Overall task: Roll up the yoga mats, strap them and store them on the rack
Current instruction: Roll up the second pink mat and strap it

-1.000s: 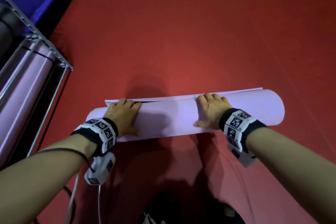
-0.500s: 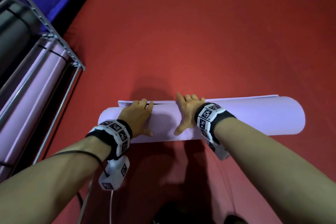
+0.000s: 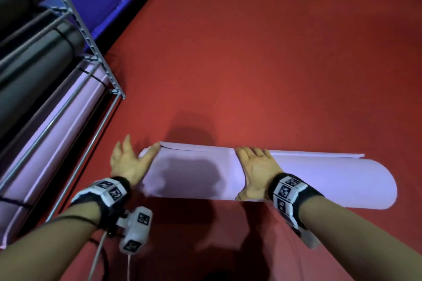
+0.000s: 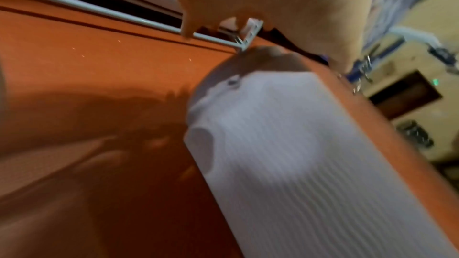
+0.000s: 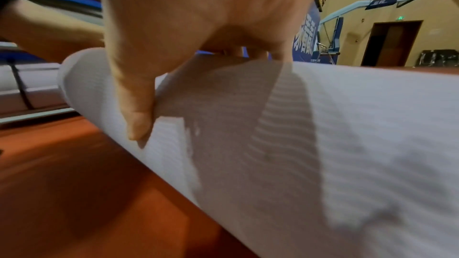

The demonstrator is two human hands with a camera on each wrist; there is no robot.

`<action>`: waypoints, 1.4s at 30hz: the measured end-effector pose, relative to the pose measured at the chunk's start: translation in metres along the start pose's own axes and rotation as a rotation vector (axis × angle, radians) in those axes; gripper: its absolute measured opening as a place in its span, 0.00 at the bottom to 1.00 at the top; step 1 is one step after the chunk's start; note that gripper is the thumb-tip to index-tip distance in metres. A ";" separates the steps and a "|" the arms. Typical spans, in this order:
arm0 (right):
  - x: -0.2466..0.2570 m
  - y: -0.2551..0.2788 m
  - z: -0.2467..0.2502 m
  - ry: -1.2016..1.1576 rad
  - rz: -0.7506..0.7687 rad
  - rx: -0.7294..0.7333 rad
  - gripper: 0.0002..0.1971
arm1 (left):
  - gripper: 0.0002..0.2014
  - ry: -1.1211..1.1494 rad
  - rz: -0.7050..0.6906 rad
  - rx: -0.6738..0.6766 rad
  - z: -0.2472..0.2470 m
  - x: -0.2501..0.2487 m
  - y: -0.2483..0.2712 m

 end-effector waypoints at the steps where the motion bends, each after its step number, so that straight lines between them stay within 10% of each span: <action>1: -0.002 0.009 0.013 -0.014 0.010 -0.030 0.64 | 0.56 0.127 0.075 0.054 0.008 0.001 0.002; 7: -0.025 0.063 0.089 -0.161 -0.045 -0.180 0.65 | 0.42 0.493 -0.327 0.131 0.081 -0.120 0.028; 13: -0.035 0.130 0.179 -0.422 -0.103 -0.415 0.77 | 0.54 0.279 -0.796 -0.096 0.213 -0.285 0.097; 18: -0.020 0.163 0.214 -0.687 -0.066 -0.500 0.66 | 0.45 0.157 -0.998 -0.223 0.262 -0.375 0.173; 22: -0.022 0.177 0.222 -0.919 -0.114 -0.352 0.51 | 0.42 0.007 -1.059 -0.229 0.255 -0.389 0.209; 26: -0.016 0.194 0.254 -0.916 -0.032 -0.360 0.73 | 0.50 -0.186 -1.067 -0.108 0.247 -0.387 0.218; 30: -0.011 0.207 0.293 -0.881 0.012 -0.500 0.59 | 0.49 -0.277 -0.991 -0.016 0.240 -0.389 0.223; 42: -0.050 0.253 0.288 -1.289 0.015 -0.589 0.61 | 0.45 -0.402 -1.063 0.066 0.195 -0.435 0.266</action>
Point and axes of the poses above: each hand's wrist, its own y-axis away from the middle knuckle, its own z-axis out of the back of the hand, x = y × z, the point moved 8 cm from there along -y, towards the middle knuckle, and after that the axes turned 8 degrees about -z, right-handed, at the moved point
